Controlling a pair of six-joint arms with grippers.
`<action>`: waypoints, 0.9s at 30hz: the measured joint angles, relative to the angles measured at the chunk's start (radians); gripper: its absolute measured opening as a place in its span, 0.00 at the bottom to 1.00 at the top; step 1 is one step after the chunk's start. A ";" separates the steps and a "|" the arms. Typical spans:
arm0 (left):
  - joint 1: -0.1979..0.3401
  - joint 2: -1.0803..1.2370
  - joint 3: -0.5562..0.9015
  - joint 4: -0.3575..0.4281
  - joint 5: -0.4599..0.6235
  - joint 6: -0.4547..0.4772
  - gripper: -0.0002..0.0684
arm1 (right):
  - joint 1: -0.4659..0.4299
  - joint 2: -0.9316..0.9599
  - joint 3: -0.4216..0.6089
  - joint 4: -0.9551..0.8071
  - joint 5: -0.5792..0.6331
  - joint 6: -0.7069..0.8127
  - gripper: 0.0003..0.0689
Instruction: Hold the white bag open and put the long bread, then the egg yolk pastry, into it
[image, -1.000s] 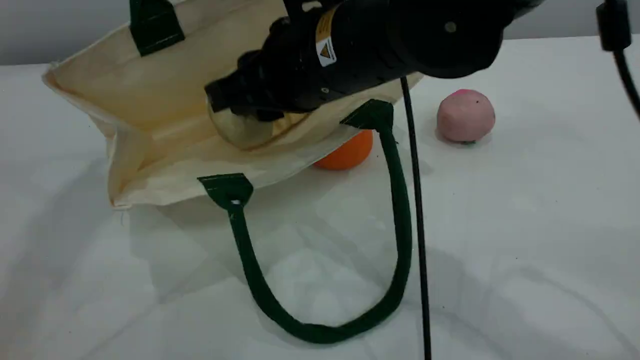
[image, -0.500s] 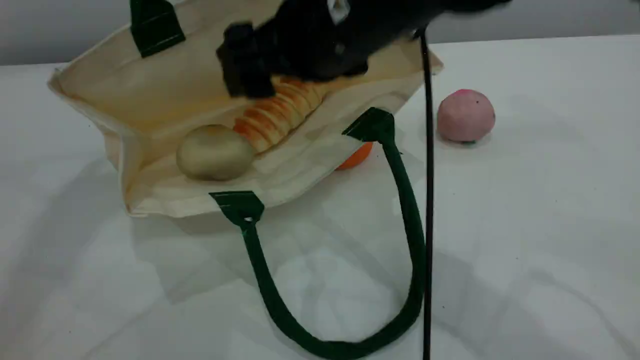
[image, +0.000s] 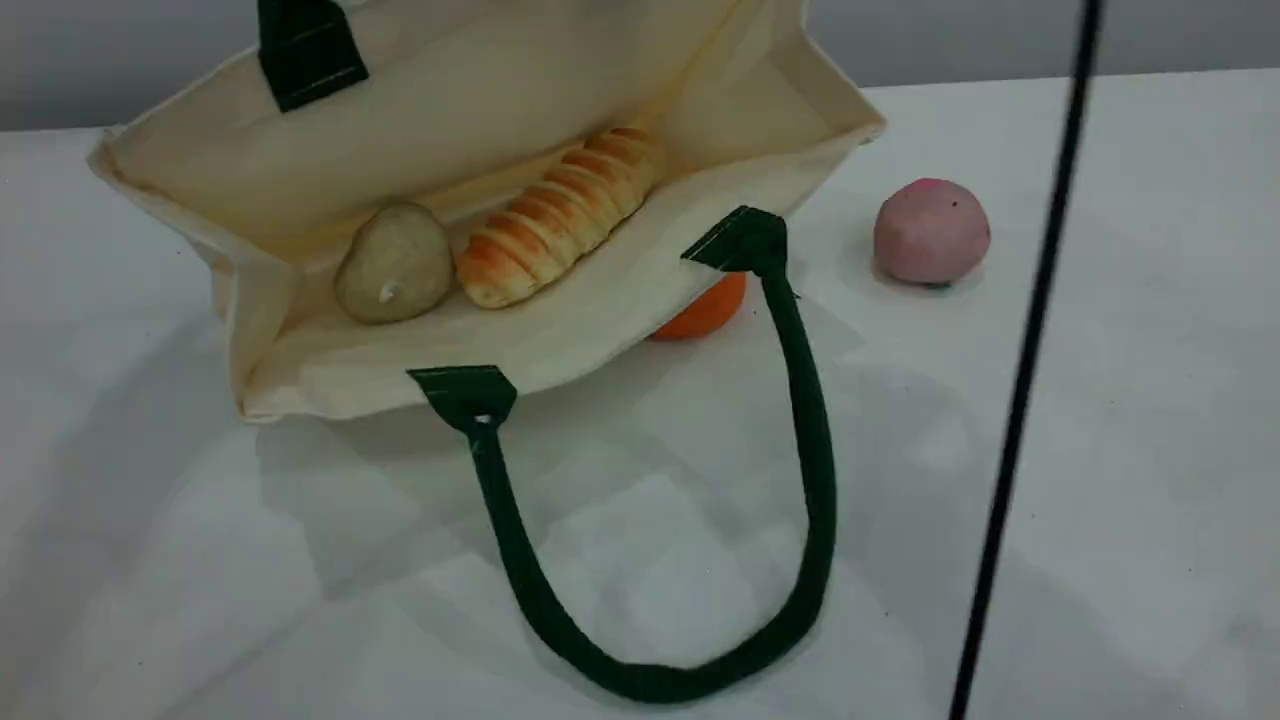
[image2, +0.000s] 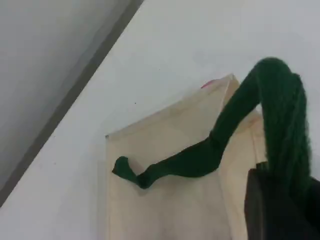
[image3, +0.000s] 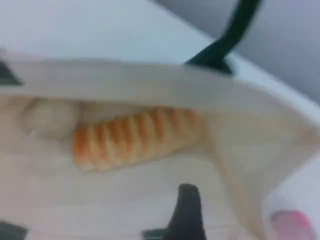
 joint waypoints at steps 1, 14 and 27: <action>0.000 0.000 0.000 0.000 0.000 0.001 0.13 | 0.000 -0.019 0.000 -0.012 0.017 0.003 0.81; 0.000 0.000 0.000 -0.010 0.000 0.001 0.13 | -0.042 -0.092 -0.002 -0.263 0.278 0.342 0.81; 0.000 0.000 0.000 -0.057 -0.002 0.001 0.28 | -0.040 -0.092 -0.002 -0.263 0.229 0.370 0.81</action>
